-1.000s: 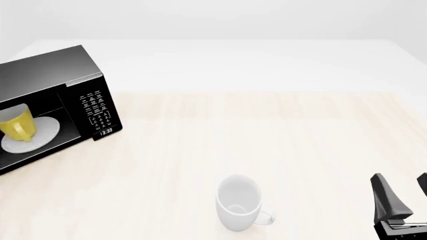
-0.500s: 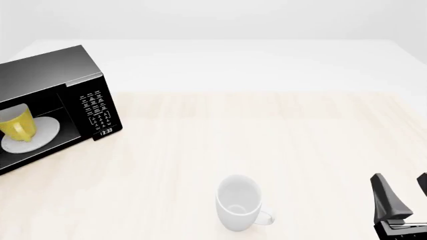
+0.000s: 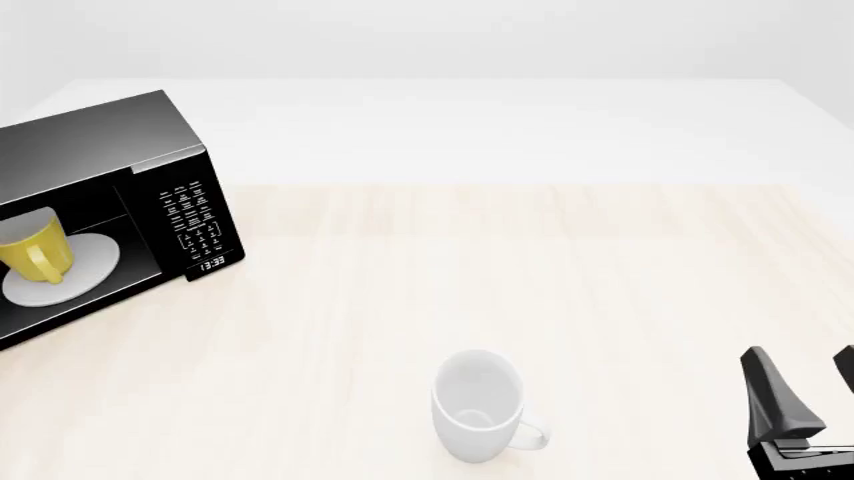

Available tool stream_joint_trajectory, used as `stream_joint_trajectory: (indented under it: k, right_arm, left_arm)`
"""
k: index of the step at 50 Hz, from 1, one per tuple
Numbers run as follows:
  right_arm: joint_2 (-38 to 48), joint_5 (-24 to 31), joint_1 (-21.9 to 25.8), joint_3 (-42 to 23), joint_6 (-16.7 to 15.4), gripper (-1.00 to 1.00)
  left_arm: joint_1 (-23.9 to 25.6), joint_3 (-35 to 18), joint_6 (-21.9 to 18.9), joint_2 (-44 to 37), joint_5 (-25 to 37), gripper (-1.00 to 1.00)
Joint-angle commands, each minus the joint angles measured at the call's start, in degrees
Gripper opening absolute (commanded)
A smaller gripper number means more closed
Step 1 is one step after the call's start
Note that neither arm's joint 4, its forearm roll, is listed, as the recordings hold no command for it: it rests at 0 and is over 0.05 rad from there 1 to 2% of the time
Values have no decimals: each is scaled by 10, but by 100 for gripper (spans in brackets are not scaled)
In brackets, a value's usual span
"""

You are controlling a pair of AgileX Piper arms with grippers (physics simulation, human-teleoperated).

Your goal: Put the yellow and white mug in the microwave and close it.

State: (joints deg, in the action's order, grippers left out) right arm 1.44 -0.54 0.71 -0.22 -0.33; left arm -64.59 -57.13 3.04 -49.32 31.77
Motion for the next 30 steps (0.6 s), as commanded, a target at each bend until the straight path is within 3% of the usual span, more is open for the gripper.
stream_joint_trajectory:
  k: [1, 6, 30]
  right_arm:
    - [0, 0, 0, 0, 0, 100]
    - [0, 0, 0, 0, 0, 100]
    - [1, 0, 0, 0, 0, 100]
  left_arm:
    - [-31, 4, -10, -15, -8, 100]
    - [-33, 8, 8, -29, -9, 100]
    - [-97, 50, 9, -102, -42, 100]
